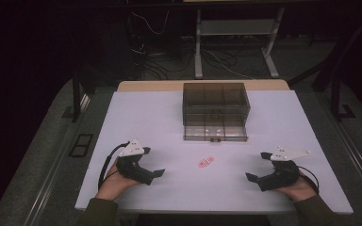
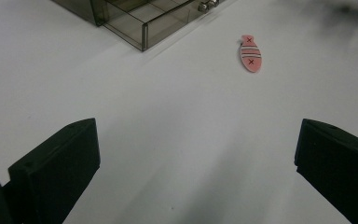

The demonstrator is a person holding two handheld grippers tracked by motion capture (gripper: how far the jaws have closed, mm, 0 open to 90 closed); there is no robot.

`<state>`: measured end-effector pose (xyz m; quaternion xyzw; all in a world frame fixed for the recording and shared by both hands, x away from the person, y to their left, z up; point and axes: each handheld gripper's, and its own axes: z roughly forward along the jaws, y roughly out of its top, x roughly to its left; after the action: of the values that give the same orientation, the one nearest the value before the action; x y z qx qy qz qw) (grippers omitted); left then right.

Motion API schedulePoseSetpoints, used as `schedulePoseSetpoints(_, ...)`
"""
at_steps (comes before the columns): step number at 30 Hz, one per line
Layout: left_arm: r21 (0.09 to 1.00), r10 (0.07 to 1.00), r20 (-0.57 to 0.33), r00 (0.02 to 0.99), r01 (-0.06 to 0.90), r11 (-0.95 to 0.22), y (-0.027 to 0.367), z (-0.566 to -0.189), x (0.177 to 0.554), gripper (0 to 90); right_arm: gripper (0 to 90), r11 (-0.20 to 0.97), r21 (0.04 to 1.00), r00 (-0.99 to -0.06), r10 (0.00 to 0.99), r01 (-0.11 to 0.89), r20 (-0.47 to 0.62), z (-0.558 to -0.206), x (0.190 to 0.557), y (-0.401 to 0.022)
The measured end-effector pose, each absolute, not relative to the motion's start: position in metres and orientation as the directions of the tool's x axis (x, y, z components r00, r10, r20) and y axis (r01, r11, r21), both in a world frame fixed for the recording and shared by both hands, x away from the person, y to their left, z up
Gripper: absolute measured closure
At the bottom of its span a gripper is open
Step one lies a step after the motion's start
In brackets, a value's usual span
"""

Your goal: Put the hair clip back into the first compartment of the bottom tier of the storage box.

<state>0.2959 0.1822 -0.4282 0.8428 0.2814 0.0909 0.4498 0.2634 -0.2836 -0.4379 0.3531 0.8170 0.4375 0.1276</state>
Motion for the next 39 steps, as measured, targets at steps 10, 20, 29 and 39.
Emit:
schedulePoseSetpoints(10,0.81,0.558,-0.111,0.822,0.4,-0.428,0.1806,-0.4282,0.2964,0.0,0.2,0.357,0.811,-0.719,0.686,0.465,0.11,-0.4373,0.2635,-0.2866)
schedulePoseSetpoints(20,0.814,0.558,-0.11,0.823,0.397,-0.425,0.1816,-0.4279,0.2975,0.0,0.2,0.356,0.812,-0.726,0.678,0.462,0.115,-0.436,0.2641,-0.2848)
schedulePoseSetpoints(29,0.822,0.557,-0.106,0.824,0.387,-0.417,0.1807,-0.425,0.3005,0.0,0.2,0.359,0.812,-0.731,0.672,0.46,0.117,-0.4359,0.2641,-0.2837)
schedulePoseSetpoints(39,0.827,0.557,-0.111,0.823,0.387,-0.408,0.1771,-0.4227,0.3034,0.0,0.2,0.362,0.815,-0.737,0.666,0.453,0.114,-0.435,0.2636,-0.2827)
